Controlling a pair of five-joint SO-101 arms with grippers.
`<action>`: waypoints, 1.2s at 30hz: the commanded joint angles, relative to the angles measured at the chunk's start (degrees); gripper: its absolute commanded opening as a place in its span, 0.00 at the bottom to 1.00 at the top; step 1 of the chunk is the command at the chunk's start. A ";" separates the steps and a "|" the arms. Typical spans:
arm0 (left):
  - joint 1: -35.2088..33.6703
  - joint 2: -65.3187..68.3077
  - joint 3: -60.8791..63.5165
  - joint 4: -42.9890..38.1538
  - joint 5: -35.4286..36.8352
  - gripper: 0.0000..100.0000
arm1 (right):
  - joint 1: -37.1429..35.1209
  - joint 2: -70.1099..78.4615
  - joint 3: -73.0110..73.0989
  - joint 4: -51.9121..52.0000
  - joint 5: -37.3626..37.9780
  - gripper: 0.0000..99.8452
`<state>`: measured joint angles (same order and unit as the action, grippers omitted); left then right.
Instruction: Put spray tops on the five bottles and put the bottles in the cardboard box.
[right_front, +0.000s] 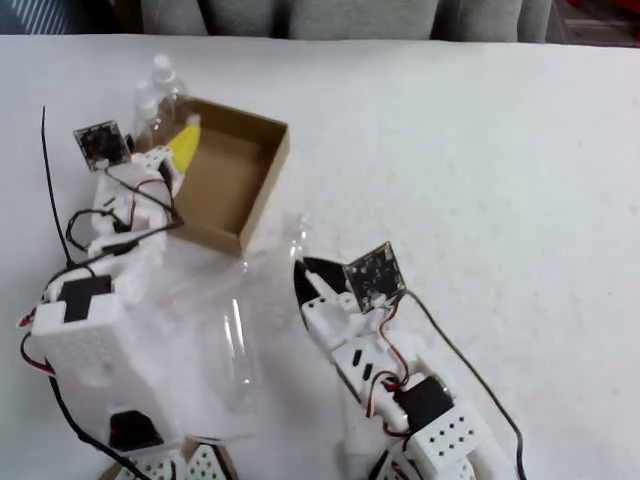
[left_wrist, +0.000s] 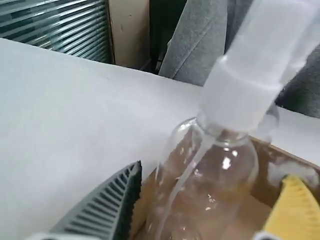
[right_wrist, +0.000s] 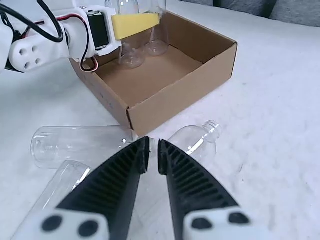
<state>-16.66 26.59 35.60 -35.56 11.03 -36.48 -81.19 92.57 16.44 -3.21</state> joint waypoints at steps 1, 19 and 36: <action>-0.66 -5.32 -0.09 1.58 0.79 0.40 | 0.57 -0.48 -0.62 0.13 0.70 0.02; -3.74 -51.74 19.34 38.15 -4.22 0.32 | 1.36 -0.48 -0.53 0.13 0.70 0.02; 0.57 -83.47 1.41 98.99 -25.14 0.02 | 2.77 -0.40 1.23 0.31 0.70 0.02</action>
<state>-19.56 -56.75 49.93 43.38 -6.73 -34.11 -81.19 94.42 16.97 -3.21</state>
